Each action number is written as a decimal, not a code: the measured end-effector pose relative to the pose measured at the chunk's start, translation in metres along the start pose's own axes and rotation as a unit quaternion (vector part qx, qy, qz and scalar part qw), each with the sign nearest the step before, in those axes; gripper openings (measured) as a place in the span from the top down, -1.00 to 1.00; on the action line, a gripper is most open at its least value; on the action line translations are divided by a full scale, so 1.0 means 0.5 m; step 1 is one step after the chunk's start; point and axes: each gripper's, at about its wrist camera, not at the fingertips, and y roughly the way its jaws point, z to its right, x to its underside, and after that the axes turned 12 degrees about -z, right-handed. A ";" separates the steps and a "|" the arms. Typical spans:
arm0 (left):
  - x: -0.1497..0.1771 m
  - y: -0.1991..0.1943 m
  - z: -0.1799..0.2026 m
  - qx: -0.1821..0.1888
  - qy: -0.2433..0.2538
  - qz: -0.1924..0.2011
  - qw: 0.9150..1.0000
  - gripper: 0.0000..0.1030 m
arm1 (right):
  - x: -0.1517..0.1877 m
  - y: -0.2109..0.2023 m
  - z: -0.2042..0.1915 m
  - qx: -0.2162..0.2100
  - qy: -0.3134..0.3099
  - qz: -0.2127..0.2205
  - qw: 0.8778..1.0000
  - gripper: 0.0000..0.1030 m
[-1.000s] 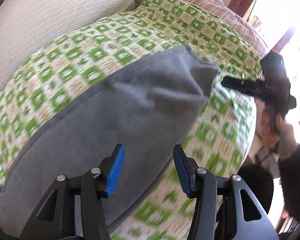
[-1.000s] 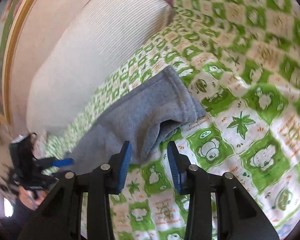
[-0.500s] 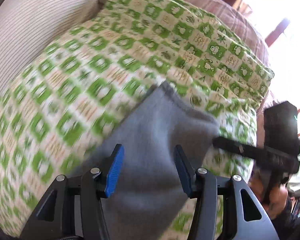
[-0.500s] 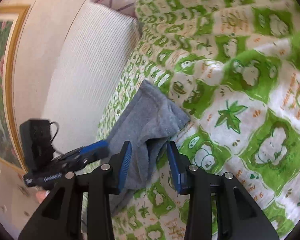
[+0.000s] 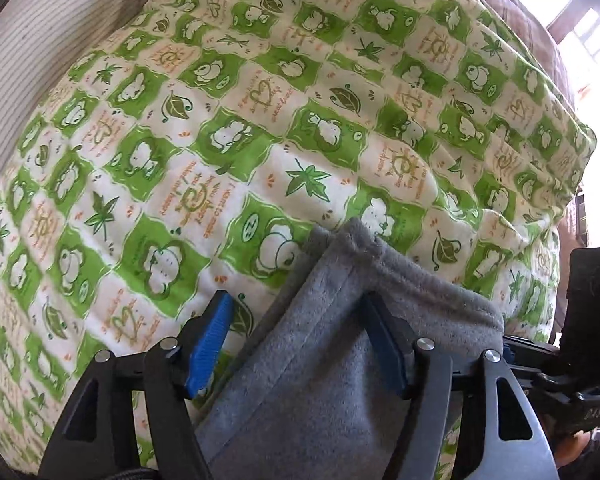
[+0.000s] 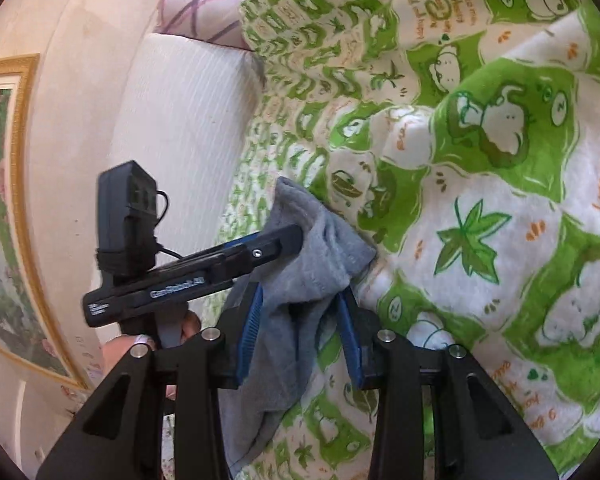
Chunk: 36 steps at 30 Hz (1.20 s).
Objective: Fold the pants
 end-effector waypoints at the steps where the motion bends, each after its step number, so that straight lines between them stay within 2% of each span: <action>1: 0.000 0.002 0.000 0.000 0.004 0.004 1.000 -0.31 | -0.001 0.001 -0.003 0.003 -0.002 0.004 1.000 0.25; 2: 0.000 0.003 0.001 0.001 0.007 0.008 1.000 -0.27 | -0.004 0.003 -0.009 0.006 -0.008 0.007 1.000 0.25; 3: 0.002 0.003 0.002 0.007 0.013 0.013 1.000 -0.07 | -0.005 0.004 -0.012 0.002 -0.016 0.010 1.000 0.26; 4: 0.004 0.003 0.003 0.017 0.017 0.018 1.000 0.21 | -0.010 0.008 -0.012 -0.003 -0.019 0.012 1.000 0.31; 5: 0.006 0.001 0.004 0.028 0.019 0.021 0.999 0.38 | -0.011 0.008 -0.009 -0.009 -0.019 0.013 1.000 0.60; 6: 0.009 -0.003 0.001 0.043 0.017 0.021 0.999 0.60 | -0.011 0.009 -0.003 -0.014 -0.015 0.010 1.000 0.77; 8: 0.015 -0.008 0.008 0.047 0.017 0.025 0.998 0.74 | -0.009 0.007 -0.001 -0.022 -0.015 0.010 1.000 0.78; 23: 0.140 -0.170 -0.034 0.072 0.021 0.107 0.991 0.78 | 0.061 0.000 -0.153 -0.027 -0.108 0.004 0.994 0.80; 28: 0.214 -0.218 -0.068 0.071 0.017 0.129 0.989 0.78 | 0.102 0.018 -0.218 -0.035 -0.141 -0.011 0.989 0.80; 36: 0.378 -0.294 -0.133 0.076 -0.001 0.190 0.979 0.78 | 0.209 0.085 -0.336 -0.054 -0.205 -0.058 0.976 0.80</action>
